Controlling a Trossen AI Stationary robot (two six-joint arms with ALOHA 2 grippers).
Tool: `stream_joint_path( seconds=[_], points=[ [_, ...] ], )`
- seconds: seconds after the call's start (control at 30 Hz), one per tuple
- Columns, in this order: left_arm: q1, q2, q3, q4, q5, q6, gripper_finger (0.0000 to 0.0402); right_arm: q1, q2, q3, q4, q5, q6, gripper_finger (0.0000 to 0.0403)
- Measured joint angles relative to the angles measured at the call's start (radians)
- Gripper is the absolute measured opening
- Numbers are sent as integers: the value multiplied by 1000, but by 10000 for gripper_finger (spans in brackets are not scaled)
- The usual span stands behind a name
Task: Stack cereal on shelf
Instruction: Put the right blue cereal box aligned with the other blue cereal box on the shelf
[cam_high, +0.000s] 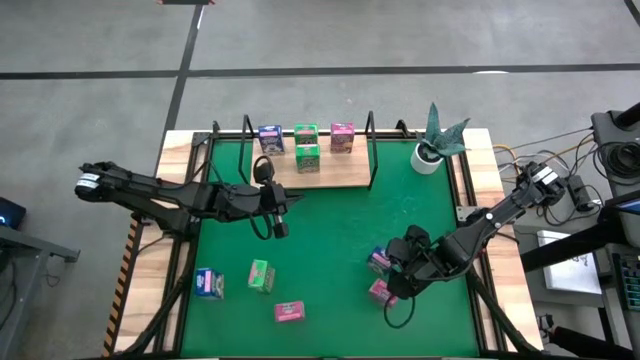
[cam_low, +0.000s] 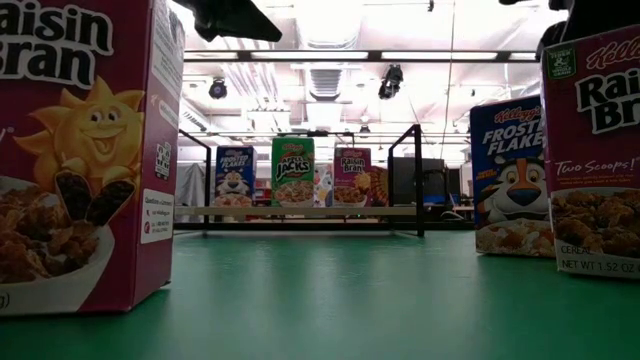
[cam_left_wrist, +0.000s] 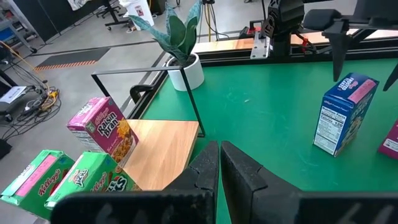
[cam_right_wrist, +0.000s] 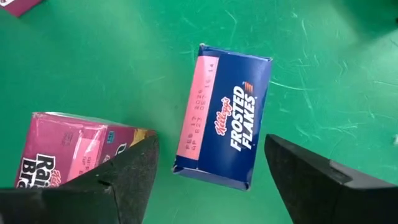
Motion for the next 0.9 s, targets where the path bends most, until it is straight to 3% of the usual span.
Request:
stream_joint_path(
  seconds=[0.27, 0.63, 0.9],
  points=[
    [0, 0, 0, -1, -1, 0, 0, 0, 23, -11, 1, 53, 0, 281],
    [0, 0, -1, -1, -1, 0, 0, 0, 45, -18, 15, 59, -1, 210],
    [0, 0, -1, 0, -2, 0, 0, 0, 45, -18, 29, 60, -8, 184]
  ],
)
